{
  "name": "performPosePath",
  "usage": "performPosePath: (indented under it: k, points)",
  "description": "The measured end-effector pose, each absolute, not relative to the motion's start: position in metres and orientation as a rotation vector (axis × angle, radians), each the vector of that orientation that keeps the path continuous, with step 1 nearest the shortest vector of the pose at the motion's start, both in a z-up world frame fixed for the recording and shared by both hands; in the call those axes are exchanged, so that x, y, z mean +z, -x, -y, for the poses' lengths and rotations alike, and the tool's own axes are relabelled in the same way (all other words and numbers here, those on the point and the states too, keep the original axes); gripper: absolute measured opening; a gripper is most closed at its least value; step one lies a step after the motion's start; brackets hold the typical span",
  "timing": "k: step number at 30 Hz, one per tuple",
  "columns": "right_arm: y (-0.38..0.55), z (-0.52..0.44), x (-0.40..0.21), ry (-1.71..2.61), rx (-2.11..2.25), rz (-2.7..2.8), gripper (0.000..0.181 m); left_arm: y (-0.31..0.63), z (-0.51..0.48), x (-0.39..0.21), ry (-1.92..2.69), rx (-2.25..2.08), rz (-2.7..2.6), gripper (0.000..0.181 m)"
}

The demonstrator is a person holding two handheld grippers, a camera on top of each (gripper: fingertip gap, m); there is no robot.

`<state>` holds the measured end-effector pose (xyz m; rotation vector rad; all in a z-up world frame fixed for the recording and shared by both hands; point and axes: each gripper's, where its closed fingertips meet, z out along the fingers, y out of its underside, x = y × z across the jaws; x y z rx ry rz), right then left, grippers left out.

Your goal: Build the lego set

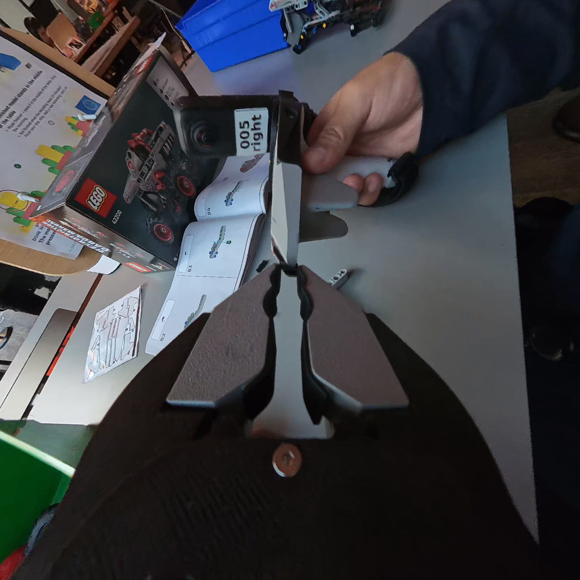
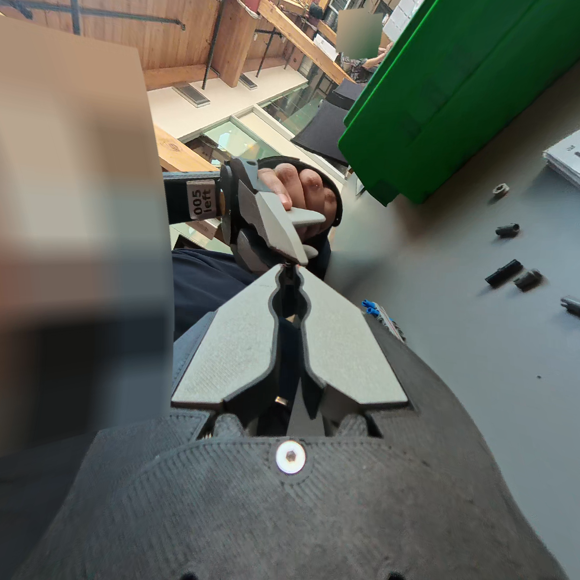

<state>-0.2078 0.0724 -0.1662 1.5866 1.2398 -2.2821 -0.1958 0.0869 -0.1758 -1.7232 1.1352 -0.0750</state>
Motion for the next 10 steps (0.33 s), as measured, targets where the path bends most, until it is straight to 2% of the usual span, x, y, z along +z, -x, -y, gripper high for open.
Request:
performPosePath:
  k: [1,10]
  points:
    - [0.2088,-0.0728,-0.1685,-1.614,-2.268,-1.260,0.001,0.1969,-0.0873,-0.1784,1.732,-0.060,-1.155,0.007]
    - [0.2111,-0.0748,-0.1668,-1.638,-2.308,-1.246,0.000,0.1998,-0.0873,-0.1764,1.747,-0.043,-1.182,0.008]
